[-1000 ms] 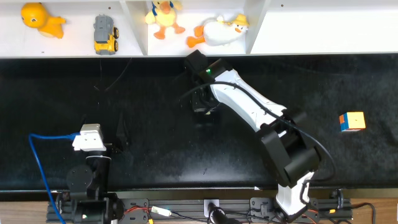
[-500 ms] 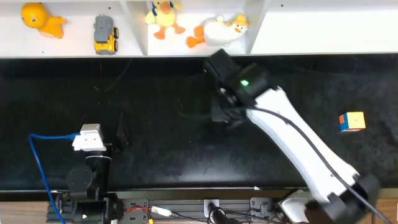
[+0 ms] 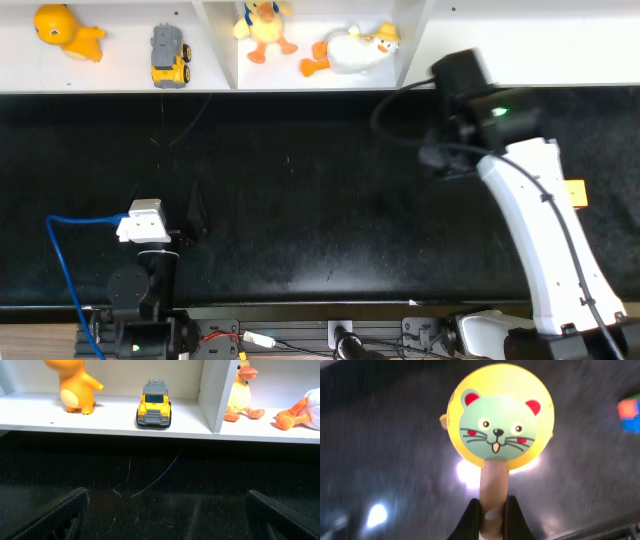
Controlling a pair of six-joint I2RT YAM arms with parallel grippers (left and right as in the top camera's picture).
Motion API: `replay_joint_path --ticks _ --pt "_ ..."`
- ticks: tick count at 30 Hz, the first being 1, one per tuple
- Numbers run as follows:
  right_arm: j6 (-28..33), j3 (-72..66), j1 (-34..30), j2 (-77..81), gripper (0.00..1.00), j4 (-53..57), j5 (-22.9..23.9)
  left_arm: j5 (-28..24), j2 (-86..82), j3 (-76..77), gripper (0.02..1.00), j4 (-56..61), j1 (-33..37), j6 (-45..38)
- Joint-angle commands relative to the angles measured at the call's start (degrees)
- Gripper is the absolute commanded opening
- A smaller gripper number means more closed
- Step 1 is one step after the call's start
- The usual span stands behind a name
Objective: Store Toys
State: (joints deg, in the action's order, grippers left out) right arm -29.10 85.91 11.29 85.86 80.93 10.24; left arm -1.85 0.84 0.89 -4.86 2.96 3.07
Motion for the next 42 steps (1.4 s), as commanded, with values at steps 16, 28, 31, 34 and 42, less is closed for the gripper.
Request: replay_joint_path --ticks 16,28,31,34,42 --pt "37.1 0.4 -11.3 12.2 0.047 -26.6 -11.1 0.5 -0.7 -0.4 0.998 0.1 -0.4 0.9" --pt "39.4 0.4 -11.2 18.0 0.049 -42.2 -16.3 0.5 -0.7 -0.4 0.996 0.1 -0.4 0.9" --pt "39.4 0.4 -11.2 19.8 0.049 -43.7 -17.6 0.5 -0.7 -0.4 0.998 0.1 -0.4 0.9" --pt "39.4 0.4 -11.2 21.7 0.049 -44.2 -17.9 0.5 -0.7 -0.4 0.998 0.1 -0.4 0.9" --pt "39.2 0.4 -11.2 23.7 0.049 -45.8 -17.9 0.5 -0.7 -0.4 0.998 0.1 -0.4 0.9"
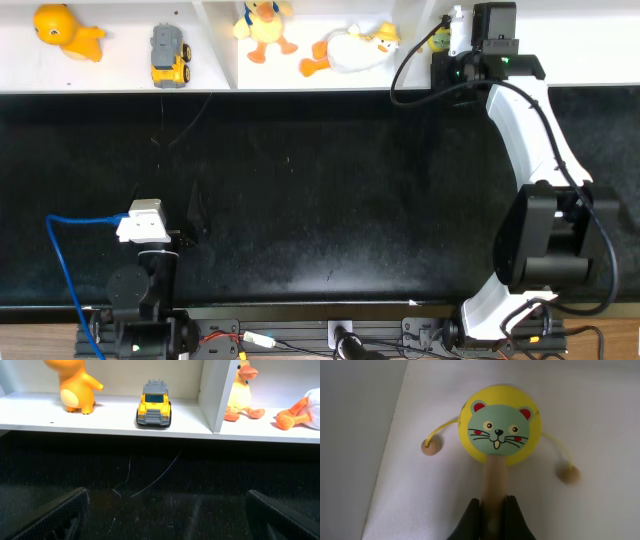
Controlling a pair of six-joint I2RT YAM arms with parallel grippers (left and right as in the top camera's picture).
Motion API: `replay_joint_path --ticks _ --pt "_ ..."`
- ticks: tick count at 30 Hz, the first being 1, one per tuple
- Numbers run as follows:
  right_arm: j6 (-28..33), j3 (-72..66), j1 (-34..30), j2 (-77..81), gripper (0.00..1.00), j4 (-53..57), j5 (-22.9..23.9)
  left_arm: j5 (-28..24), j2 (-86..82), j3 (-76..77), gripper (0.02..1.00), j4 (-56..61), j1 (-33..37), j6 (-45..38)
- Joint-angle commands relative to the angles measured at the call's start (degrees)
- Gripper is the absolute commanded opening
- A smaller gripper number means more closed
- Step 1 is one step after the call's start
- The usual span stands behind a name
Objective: Store Toys
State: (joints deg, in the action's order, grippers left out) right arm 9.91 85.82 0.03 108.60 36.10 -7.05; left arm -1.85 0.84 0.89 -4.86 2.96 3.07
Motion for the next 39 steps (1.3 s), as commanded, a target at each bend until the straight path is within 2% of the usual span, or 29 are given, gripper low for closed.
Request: replay_joint_path --ticks 1,5,6,7,10,16,20,24,29,31,35,39 --pt "0.1 0.5 0.0 1.0 0.051 -1.3 -0.6 0.5 -0.7 -0.4 0.998 0.1 -0.4 0.9" --pt "-1.6 0.5 0.0 1.0 0.472 -1.7 -0.6 0.5 -0.7 -0.4 0.998 0.1 -0.4 0.9" --pt "-2.4 0.5 0.0 1.0 0.733 -1.7 -0.6 0.5 -0.7 -0.4 0.998 0.1 -0.4 0.9" --pt "-3.1 0.5 0.0 1.0 0.822 -1.6 -0.6 0.5 -0.7 -0.4 0.998 0.1 -0.4 0.9" --pt "-6.1 0.5 0.0 0.5 0.996 -0.7 -0.6 0.5 -0.7 -0.4 0.998 0.1 -0.4 0.9" --pt "-12.7 0.6 -0.1 -5.0 0.998 1.9 -0.2 0.5 -0.7 -0.4 0.998 0.1 -0.4 0.9" --pt "-20.8 0.6 -0.1 -11.6 0.996 7.7 6.8 0.5 -0.7 -0.4 0.998 0.1 -0.4 0.9" --pt "-32.3 0.6 -0.2 -18.5 0.996 18.9 14.4 0.5 -0.7 -0.4 0.998 0.1 -0.4 0.9" --pt "-49.6 0.6 -2.9 -24.4 0.998 35.8 15.2 0.5 -0.7 -0.4 0.998 0.1 -0.4 0.9" --pt "-53.9 0.6 -5.2 -25.5 0.996 41.0 15.9 0.5 -0.7 -0.4 0.998 0.1 -0.4 0.9" --pt "-54.7 0.6 -13.3 -26.1 0.998 46.7 14.3 0.5 -0.7 -0.4 0.998 0.1 -0.4 0.9" --pt "-54.4 0.5 -23.4 -26.1 0.996 47.3 12.8 0.5 -0.7 -0.4 0.998 0.1 -0.4 0.9"
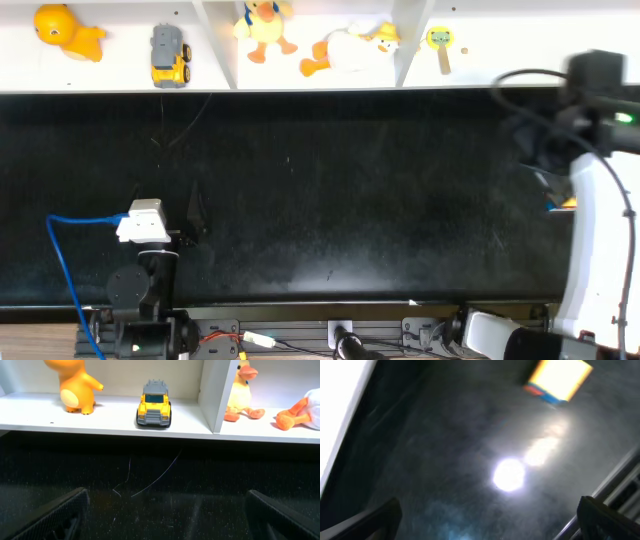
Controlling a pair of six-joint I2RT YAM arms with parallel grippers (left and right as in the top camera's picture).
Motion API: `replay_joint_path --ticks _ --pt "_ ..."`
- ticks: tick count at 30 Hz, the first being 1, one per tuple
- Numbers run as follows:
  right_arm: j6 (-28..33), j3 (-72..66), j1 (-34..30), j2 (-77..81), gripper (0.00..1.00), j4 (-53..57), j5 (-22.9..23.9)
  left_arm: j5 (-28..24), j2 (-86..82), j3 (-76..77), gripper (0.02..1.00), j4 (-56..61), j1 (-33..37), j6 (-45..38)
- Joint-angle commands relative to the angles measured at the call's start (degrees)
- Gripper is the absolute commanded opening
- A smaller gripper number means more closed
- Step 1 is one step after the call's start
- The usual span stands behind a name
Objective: Store Toys
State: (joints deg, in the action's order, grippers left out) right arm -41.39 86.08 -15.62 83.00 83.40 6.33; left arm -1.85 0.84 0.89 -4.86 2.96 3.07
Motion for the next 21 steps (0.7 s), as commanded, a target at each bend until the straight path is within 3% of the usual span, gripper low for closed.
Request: replay_joint_path --ticks 1,9,21 --pt "-2.4 0.3 -10.0 -0.5 0.998 -0.3 -0.5 0.5 -0.7 -0.4 0.998 0.1 -0.4 0.9" --pt "0.5 -6.9 -19.8 -0.5 0.996 -9.7 -0.6 0.5 -0.7 -0.4 0.998 0.1 -0.4 0.9" --pt "0.6 -25.2 -21.7 2.1 0.996 -28.6 0.0 0.5 -0.7 -0.4 0.998 0.1 -0.4 0.9"
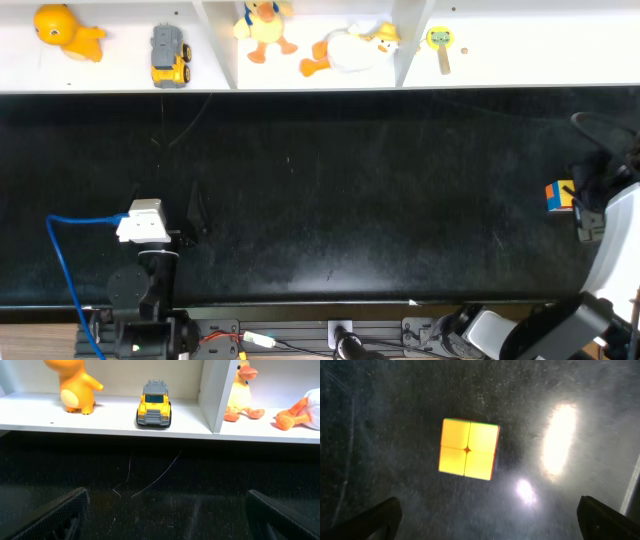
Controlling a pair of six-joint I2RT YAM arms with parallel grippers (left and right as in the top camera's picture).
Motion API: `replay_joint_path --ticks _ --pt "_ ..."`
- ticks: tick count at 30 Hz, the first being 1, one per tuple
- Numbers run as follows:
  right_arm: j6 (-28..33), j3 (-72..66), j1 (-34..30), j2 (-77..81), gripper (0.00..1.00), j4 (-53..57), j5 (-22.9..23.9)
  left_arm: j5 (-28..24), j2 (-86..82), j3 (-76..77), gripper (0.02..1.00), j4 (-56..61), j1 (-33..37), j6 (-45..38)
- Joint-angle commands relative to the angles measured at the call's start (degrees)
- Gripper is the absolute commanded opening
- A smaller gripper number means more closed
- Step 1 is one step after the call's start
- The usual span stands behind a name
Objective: Store Toys
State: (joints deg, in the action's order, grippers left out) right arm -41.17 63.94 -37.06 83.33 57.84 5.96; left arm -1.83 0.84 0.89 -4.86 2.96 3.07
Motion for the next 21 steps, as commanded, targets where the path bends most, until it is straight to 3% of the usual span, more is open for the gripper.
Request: replay_joint_path --ticks 1,21 --pt "0.5 -3.5 -0.2 2.6 0.996 -4.0 0.8 0.5 -0.7 -0.4 0.998 0.1 -0.4 0.9" --pt "4.3 -3.5 -0.2 12.9 0.998 -17.2 2.0 0.5 -0.7 -0.4 0.998 0.1 -0.4 0.9"
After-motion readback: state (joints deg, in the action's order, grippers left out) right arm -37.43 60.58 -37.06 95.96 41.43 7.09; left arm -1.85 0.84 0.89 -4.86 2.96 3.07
